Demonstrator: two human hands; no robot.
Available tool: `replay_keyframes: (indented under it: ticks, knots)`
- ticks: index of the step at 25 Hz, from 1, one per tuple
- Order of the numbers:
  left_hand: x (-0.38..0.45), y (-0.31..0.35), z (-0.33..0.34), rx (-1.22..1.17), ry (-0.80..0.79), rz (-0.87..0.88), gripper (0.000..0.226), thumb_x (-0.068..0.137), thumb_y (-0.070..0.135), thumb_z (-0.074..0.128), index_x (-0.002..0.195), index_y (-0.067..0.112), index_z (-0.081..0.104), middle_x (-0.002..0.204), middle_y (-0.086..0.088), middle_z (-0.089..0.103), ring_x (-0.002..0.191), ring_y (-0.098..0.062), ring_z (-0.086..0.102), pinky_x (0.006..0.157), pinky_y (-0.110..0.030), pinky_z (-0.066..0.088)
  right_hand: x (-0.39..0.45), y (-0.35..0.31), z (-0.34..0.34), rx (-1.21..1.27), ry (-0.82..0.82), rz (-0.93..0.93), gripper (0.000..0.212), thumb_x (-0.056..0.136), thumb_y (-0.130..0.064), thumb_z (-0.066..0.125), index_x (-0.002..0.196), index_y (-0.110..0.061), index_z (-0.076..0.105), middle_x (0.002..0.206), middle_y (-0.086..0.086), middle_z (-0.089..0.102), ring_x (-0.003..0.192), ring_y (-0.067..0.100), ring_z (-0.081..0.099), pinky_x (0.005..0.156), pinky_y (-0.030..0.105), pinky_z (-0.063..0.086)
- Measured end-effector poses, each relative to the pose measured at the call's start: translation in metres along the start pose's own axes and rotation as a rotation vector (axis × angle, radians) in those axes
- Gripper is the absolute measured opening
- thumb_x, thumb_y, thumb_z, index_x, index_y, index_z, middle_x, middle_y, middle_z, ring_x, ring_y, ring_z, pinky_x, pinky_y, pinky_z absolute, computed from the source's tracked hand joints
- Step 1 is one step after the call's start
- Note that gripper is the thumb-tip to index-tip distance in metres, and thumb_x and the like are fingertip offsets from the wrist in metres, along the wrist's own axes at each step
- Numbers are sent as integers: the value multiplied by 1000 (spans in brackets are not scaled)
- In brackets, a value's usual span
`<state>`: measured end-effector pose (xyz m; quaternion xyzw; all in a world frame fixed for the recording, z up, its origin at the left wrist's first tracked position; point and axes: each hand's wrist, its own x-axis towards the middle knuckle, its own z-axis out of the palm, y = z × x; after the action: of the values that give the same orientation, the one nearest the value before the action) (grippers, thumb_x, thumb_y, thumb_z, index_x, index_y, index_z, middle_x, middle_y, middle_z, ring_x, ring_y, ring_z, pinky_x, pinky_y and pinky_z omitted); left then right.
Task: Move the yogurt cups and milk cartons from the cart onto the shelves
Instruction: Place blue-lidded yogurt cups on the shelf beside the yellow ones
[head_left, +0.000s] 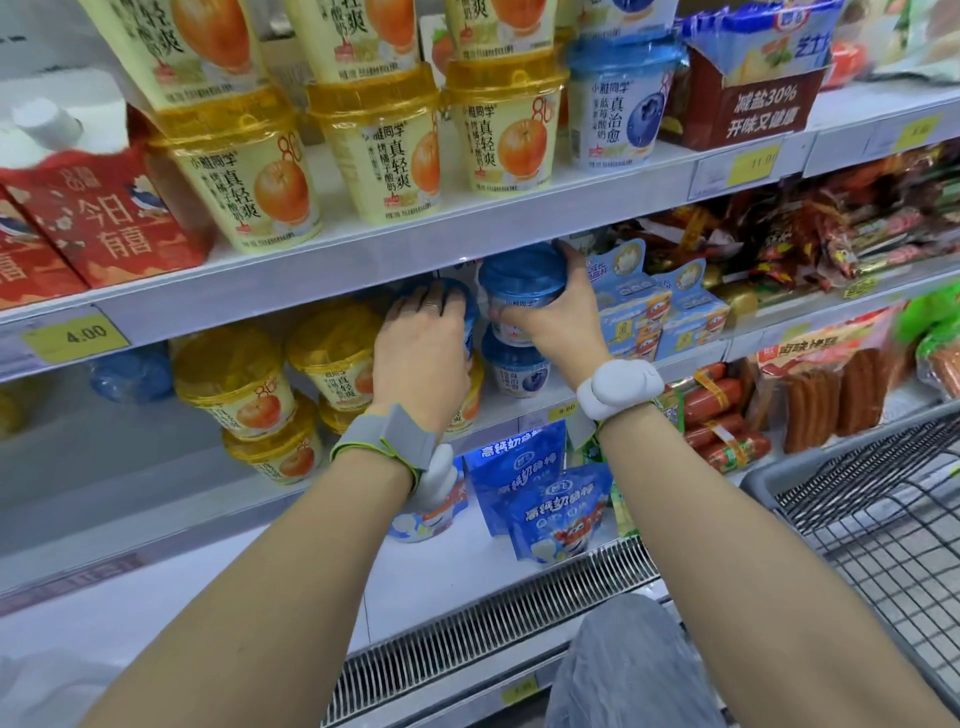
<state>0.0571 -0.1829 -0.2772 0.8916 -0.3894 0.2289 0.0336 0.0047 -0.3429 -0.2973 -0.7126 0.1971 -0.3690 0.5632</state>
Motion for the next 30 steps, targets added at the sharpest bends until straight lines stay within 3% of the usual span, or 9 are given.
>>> replay_keyframes:
  ticks: [2,5,9,16,23,30]
  knots:
    - [1,-2,2,-1,9,-5,59,80,24,77,133,8,57,130,-14,63,118,-34,59,102,-42,47,7,6,6,-38,-4,-7,90,63,-8,92,137,-14,41,121,-6,55,114,13,57,86,6,47]
    - [1,-3,4,-11,16,-4,62,79,24,77,135,7,56,134,-15,62,121,-34,58,106,-42,44,8,13,5,-75,-25,-4,88,63,-12,94,134,-17,42,124,-3,56,115,13,57,95,21,50]
    - [0,-2,5,-12,28,-23,61,78,23,77,134,8,58,132,-14,63,121,-33,59,107,-42,45,5,20,6,-106,-47,6,82,64,-17,94,128,-22,42,126,0,58,116,15,58,95,24,50]
    - [-1,1,5,-11,38,-44,63,80,24,76,138,9,55,138,-14,61,127,-32,56,111,-42,42,4,26,4,-175,-46,18,98,61,-27,93,141,-19,38,134,3,57,123,21,57,104,39,51]
    - [-2,3,4,-12,20,-63,62,84,27,73,141,12,52,143,-12,58,131,-31,53,114,-40,39,-1,31,11,-175,20,18,106,57,-37,90,145,-23,34,139,3,55,128,23,55,105,45,50]
    - [-1,2,5,-13,21,-70,64,83,27,74,141,10,52,142,-12,58,130,-31,53,113,-41,39,-7,38,14,-131,21,6,109,65,-22,90,153,-23,25,144,3,51,132,20,51,110,41,46]
